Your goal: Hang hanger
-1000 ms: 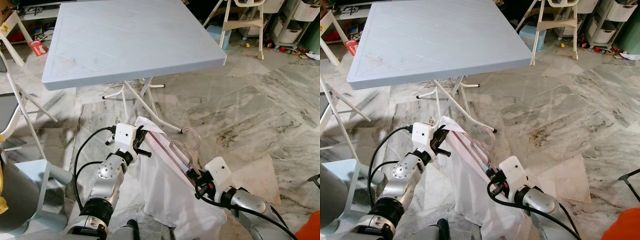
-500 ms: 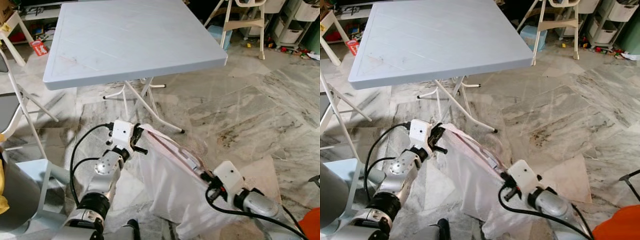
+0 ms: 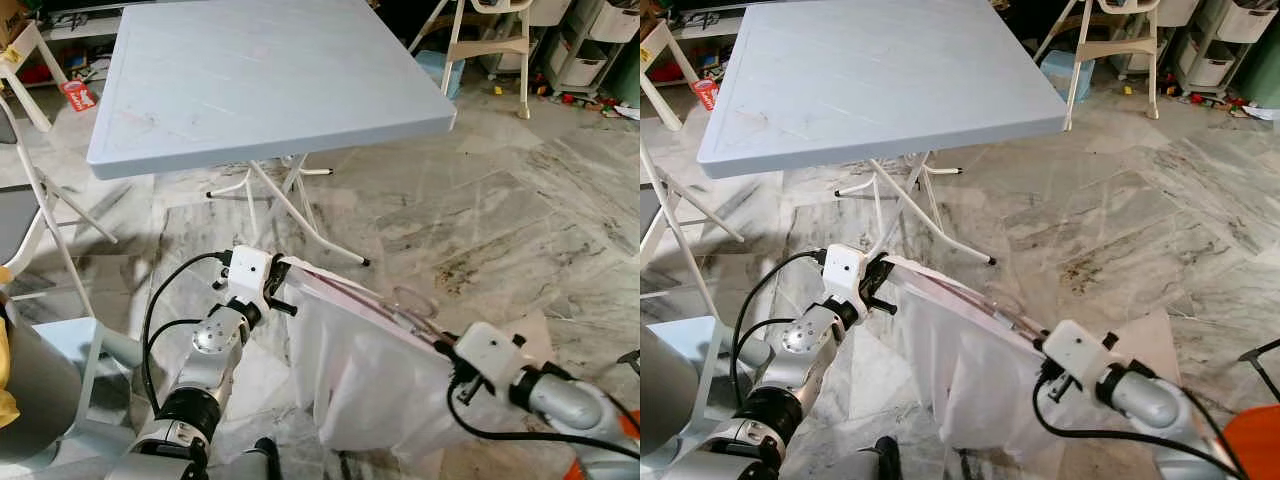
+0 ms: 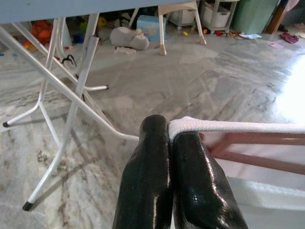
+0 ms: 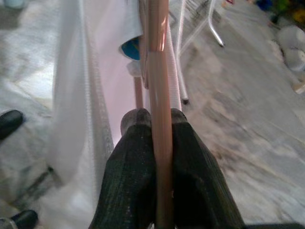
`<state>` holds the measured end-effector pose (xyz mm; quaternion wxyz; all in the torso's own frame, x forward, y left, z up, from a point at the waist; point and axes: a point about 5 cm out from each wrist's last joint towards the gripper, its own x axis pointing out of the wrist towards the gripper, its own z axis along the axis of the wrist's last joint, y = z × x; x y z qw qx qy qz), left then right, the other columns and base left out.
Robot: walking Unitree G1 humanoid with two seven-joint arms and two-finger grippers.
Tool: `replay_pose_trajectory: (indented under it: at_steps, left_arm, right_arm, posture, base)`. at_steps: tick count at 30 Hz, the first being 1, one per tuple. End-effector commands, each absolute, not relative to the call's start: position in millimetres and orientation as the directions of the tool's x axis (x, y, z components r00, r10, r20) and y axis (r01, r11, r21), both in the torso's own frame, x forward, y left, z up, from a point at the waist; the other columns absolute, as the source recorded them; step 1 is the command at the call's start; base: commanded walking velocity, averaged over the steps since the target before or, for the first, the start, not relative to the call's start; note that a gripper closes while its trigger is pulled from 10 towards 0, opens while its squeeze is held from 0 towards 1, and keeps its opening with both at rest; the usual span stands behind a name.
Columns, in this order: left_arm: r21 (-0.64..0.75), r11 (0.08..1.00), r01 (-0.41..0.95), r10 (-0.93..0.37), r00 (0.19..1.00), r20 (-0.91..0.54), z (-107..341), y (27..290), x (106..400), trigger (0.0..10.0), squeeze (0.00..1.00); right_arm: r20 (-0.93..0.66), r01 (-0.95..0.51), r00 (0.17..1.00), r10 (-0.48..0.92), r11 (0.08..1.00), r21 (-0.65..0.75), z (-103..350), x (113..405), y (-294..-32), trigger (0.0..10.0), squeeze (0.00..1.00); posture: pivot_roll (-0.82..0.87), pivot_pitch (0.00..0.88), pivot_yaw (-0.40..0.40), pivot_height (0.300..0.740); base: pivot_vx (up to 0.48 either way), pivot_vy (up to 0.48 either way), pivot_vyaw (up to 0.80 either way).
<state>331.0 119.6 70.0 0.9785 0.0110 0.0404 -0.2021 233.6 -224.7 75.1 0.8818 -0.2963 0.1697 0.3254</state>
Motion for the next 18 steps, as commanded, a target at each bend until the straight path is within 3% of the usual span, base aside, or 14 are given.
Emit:
replay_pose_trajectory:
  at_steps: [1, 14, 18]
  left_arm:
    - [0.01, 0.962, 0.273, -0.272, 0.961, -0.054, 76, 150, 336, 0.0, 0.0]
    - [0.008, 0.959, 0.285, -0.283, 0.956, -0.072, 73, 148, 335, 0.0, 0.0]
    - [0.003, 0.956, 0.294, -0.293, 0.952, -0.088, 70, 146, 334, 0.0, 0.0]
  right_arm:
    - [-0.568, -0.659, 0.723, 0.393, 0.64, -0.396, 74, 222, -261, 10.0, 0.0]
    - [-0.604, -0.759, 0.611, 0.512, 0.594, -0.265, 106, 191, -296, 10.0, 0.0]
    - [-0.539, -0.738, 0.638, 0.549, 0.636, -0.226, 124, 193, -302, 10.0, 0.0]
  posture:
    - [-0.05, 0.166, 0.021, 0.74]
    - [-0.06, 0.173, 0.036, 0.74]
    - [-0.06, 0.172, 0.038, 0.74]
  base:
    - [0.0, 0.0, 0.0]
    - [0.0, 0.0, 0.0]
    - [0.0, 0.0, 0.0]
